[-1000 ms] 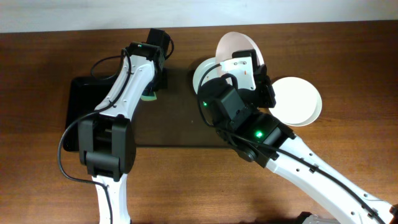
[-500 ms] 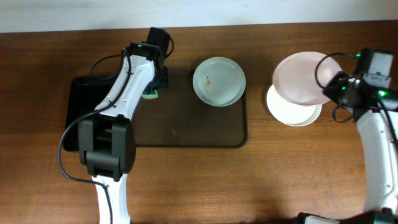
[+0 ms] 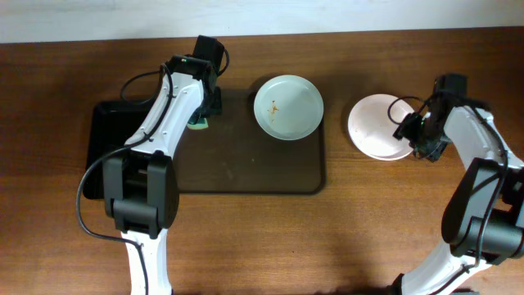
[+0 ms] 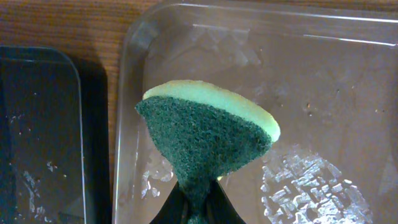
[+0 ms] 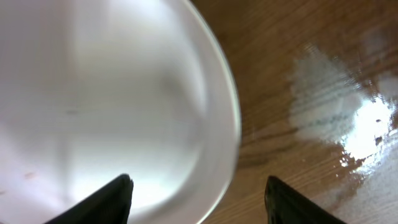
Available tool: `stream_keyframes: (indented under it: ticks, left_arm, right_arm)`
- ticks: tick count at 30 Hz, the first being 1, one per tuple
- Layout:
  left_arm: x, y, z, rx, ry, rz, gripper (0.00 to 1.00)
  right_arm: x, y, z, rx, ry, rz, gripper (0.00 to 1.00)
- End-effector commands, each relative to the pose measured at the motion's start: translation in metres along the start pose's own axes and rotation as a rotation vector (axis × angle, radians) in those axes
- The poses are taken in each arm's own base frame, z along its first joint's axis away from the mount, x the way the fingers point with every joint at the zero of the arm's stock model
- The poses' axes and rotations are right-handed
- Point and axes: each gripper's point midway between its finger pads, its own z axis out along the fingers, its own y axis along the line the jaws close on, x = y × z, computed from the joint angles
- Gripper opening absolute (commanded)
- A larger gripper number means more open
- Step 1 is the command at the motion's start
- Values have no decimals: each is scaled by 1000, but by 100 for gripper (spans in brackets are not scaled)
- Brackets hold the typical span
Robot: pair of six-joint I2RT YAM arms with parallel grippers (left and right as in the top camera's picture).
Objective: Clean dirty plates on tray and stack at the side
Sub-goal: 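Carry the scrubbed plate with the right gripper onto the plate at right, then hold the pale blue plate with the right gripper and scrub it with the sponge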
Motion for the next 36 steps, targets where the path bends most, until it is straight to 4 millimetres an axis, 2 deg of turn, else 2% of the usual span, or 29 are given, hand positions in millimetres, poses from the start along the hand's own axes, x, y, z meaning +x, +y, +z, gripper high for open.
stream_keyframes:
  ticks: [1, 2, 3, 4, 5, 7, 9, 10, 12, 13, 14, 18, 20, 21, 23, 26, 28, 29, 30, 31, 33, 34, 36]
  left_arm:
    - [-3, 0, -2, 6, -9, -15, 6]
    - [-3, 0, -2, 6, -9, -15, 6]
    - [-3, 0, -2, 6, -9, -14, 6]
    - [-3, 0, -2, 6, -9, -15, 6]
    - [-3, 0, -2, 6, -9, -14, 6]
    - [-3, -1, -2, 12, -7, -14, 6]
    - [-3, -4, -3, 31, -4, -15, 6]
    - [-3, -4, -3, 31, -4, -15, 6]
    - [-3, -4, -3, 31, -4, -15, 6]
    - [-3, -4, -3, 31, -4, -15, 6]
    - [-3, -4, -3, 31, -4, -15, 6]
    - [-3, -4, -3, 31, -4, -15, 6]
    - [-3, -4, -3, 31, -4, -15, 6]
    - [-3, -4, -3, 31, -4, -15, 6]
    - [-3, -4, -3, 31, -4, -15, 6]
    - [-3, -4, -3, 31, -4, -15, 6]
    - [-3, -4, -3, 31, -4, -15, 6]
    - [-3, -4, -3, 31, -4, -15, 6]
    - [-3, -4, -3, 31, -4, -15, 6]
    - [-3, -4, -3, 31, -4, -15, 6]
    - [-3, -4, -3, 31, -4, -15, 6]
    - [-3, -4, -3, 31, -4, -15, 6]
    - [-3, -4, -3, 31, -4, -15, 6]
  right_arm:
    - [-33, 50, -85, -163, -91, -80, 68]
    - [-34, 66, -100, -201, -103, -107, 68]
    - [-26, 94, -109, -267, -98, -156, 68]
    - [-14, 115, -109, -298, -79, -186, 67]
    - [5, 140, -103, -308, -54, -247, 67]
    - [44, 183, -76, -271, 12, -277, 67]
    - [73, 218, -42, -254, 48, -304, 59]
    - [84, 225, -24, -217, 60, -288, 51]
    - [101, 234, -2, -188, 90, -301, 43]
    - [106, 230, 12, -134, 85, -302, 35]
    - [109, 227, 19, -103, 89, -292, 33]
    - [113, 220, 39, -53, 109, -270, 29]
    - [116, 222, 39, -65, 125, -267, 24]
    - [126, 225, 38, -81, 161, -274, 22]
    - [161, 229, 35, -62, 227, -355, 22]
    - [211, 248, 29, -57, 253, -520, 22]
    - [213, 251, 27, -73, 258, -522, 22]
    - [208, 252, 22, -81, 252, -514, 22]
    - [196, 256, 13, -108, 227, -531, 23]
    - [178, 265, -3, -154, 181, -551, 27]
    - [144, 283, -26, -235, 85, -640, 48]
    - [136, 291, -28, -277, 53, -689, 60]
    - [130, 310, -25, -365, -12, -891, 69]
